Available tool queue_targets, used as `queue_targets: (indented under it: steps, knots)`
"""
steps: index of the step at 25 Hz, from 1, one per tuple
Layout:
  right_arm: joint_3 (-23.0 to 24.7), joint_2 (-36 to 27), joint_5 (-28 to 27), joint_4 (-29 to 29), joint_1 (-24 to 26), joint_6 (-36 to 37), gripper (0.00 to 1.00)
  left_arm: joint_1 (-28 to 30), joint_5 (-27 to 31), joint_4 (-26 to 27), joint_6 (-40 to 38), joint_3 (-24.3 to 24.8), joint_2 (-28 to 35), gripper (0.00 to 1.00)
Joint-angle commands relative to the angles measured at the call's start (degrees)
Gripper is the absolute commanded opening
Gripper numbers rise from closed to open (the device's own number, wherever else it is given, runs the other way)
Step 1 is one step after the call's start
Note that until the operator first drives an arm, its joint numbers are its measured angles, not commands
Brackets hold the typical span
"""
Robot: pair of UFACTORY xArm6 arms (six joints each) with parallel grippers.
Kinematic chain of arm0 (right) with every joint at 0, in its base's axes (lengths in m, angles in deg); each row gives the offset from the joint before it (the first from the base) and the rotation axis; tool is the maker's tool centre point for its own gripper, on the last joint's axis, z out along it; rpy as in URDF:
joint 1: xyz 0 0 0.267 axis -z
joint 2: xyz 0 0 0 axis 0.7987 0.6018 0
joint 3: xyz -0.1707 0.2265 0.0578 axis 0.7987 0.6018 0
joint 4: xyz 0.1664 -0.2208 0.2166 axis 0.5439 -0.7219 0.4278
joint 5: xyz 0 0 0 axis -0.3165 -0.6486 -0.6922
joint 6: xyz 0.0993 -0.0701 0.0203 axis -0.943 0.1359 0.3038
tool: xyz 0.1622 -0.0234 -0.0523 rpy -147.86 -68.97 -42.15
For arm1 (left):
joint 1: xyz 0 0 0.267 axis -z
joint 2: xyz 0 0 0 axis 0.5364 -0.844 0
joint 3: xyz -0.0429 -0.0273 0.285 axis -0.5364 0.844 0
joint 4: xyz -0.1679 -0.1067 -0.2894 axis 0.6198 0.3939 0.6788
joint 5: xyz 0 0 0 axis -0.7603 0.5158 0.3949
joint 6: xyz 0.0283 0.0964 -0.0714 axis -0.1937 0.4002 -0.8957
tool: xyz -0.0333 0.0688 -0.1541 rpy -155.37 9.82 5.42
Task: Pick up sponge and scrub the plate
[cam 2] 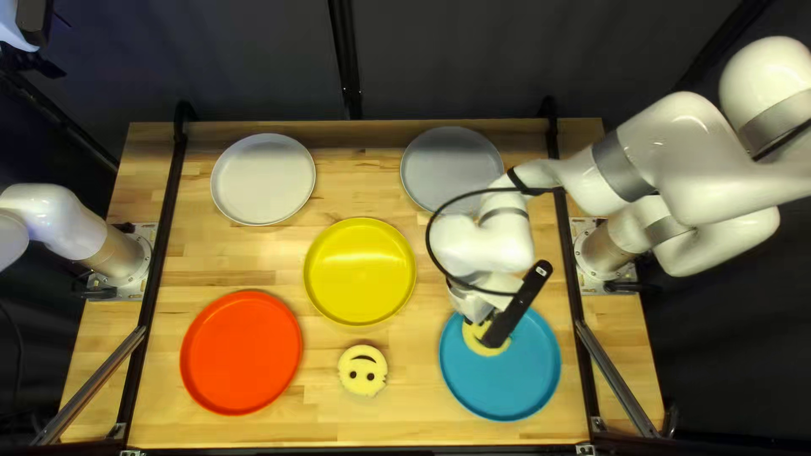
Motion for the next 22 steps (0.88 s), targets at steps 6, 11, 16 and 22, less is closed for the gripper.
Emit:
queue_targets:
  steps: [6,11,16,22]
  knots:
    - [-0.59,-5.21,-2.05,6.78,4.97,-0.71,0.0,0.0,0.0,0.0,0.0,0.0,0.0,1.0]
    - [-0.59,-5.21,-2.05,6.78,4.97,-0.71,0.0,0.0,0.0,0.0,0.0,0.0,0.0,1.0]
    - [0.22,-5.89,-1.54,6.01,4.23,-1.31,0.0,0.0,0.0,0.0,0.0,0.0,0.0,1.0]
    - [-3.94,-0.41,0.78,6.0,3.18,-2.73,0.0,0.0,0.0,0.0,0.0,0.0,0.0,1.0]
